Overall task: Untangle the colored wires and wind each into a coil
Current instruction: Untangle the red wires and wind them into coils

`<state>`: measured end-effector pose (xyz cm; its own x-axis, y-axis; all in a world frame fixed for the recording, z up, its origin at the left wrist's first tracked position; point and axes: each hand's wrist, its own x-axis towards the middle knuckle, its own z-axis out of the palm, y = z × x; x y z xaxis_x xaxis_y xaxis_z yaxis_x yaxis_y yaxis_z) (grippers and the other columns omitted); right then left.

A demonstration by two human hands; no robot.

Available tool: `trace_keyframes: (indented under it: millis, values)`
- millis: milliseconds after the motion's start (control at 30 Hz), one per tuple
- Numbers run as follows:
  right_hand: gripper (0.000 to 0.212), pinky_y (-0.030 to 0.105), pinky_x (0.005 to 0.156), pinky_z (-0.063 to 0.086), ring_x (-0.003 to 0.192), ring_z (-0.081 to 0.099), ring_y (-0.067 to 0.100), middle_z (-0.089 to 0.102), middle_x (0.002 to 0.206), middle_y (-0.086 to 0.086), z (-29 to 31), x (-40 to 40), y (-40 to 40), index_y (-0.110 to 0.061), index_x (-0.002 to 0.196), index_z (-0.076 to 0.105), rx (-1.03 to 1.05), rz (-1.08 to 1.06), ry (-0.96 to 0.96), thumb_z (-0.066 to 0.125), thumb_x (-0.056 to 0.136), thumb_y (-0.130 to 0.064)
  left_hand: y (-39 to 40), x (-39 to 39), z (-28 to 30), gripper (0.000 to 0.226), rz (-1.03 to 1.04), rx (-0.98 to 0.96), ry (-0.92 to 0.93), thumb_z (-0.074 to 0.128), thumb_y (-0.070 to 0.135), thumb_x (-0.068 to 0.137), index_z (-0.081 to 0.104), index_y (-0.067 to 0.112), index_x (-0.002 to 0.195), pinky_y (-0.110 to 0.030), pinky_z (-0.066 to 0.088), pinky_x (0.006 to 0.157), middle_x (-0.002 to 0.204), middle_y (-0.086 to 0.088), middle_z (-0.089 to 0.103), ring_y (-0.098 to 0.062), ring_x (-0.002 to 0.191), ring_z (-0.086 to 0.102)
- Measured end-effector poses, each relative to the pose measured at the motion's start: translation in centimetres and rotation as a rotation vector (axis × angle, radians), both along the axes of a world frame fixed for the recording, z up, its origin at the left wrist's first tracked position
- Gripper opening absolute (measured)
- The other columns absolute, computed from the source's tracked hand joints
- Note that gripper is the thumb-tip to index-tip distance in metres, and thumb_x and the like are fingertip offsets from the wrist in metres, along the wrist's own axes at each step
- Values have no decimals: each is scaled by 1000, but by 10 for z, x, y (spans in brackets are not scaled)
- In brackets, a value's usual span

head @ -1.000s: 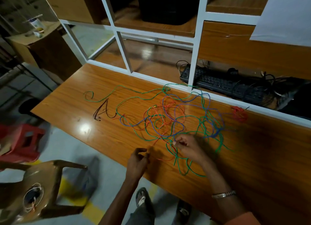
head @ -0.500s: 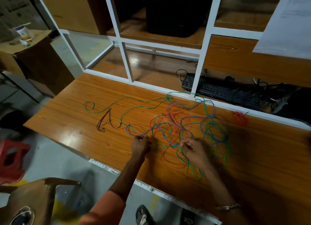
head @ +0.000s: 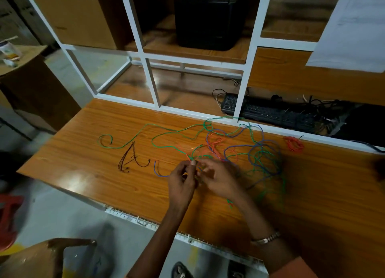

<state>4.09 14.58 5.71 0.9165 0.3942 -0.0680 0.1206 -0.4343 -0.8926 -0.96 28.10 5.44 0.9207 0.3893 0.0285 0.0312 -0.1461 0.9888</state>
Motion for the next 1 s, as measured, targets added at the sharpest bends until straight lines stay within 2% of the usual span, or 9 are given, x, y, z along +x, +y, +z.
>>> trace_keyframes:
  millis: [100,233,300,400,567,667,767,900,1000]
  values:
    - [29,40,85,54,96,66,8,70,100,-5,-3,8,5,-25,102,74,-71,89,-43,54,84,-37,0,3,8,20,-40,-47,-6,66,25,103,70,9,93,-38,46,51,73,-14,68,-21,56,58]
    - [25,36,62,41,67,49,4,60,67,0,7,7,-5,-9,77,74,81,15,-7,70,90,-29,3,8,14,31,-56,-184,10,72,21,98,57,-4,89,-30,42,50,74,-14,63,-23,56,55]
    - [17,32,65,37,72,48,8,63,71,2,8,8,-15,-9,83,80,216,10,132,78,89,-25,2,10,15,32,-84,-209,12,70,21,100,58,-7,90,-27,45,51,76,-13,68,-20,55,57]
    - [31,37,76,55,85,67,16,76,90,4,16,8,-30,-12,94,83,360,-77,291,84,81,-41,-2,12,15,26,-20,-289,21,61,23,105,57,2,91,-24,46,52,73,-6,67,-14,55,57]
    - [18,35,94,57,107,74,30,78,108,15,28,17,-60,-5,110,75,664,-342,349,68,96,-13,10,20,1,24,107,-295,40,61,29,105,55,14,88,-25,47,53,79,-9,62,-19,58,61]
    - [16,32,92,59,103,75,25,78,108,15,34,24,-72,-8,111,72,827,-474,360,62,99,-12,12,28,-5,17,160,-351,150,64,24,104,57,11,113,-27,51,54,94,-17,68,-23,63,69]
    - [15,28,85,61,105,75,26,76,112,17,36,26,-78,-5,110,71,966,-530,392,62,98,-9,1,31,-5,66,221,-384,300,71,20,99,31,12,151,-36,56,68,116,-17,65,-32,88,72]
    - [24,31,87,60,110,72,28,74,118,20,35,19,-70,0,111,70,983,-472,468,68,90,-11,-32,29,12,41,-60,-29,140,80,20,91,62,23,128,-34,49,64,92,0,64,-13,69,58]
    - [36,30,52,53,67,66,22,71,92,14,42,7,-56,-4,115,73,842,-377,522,73,86,-26,-63,27,32,17,-402,-126,163,63,27,105,64,20,120,-23,46,49,79,-2,69,-13,53,63]
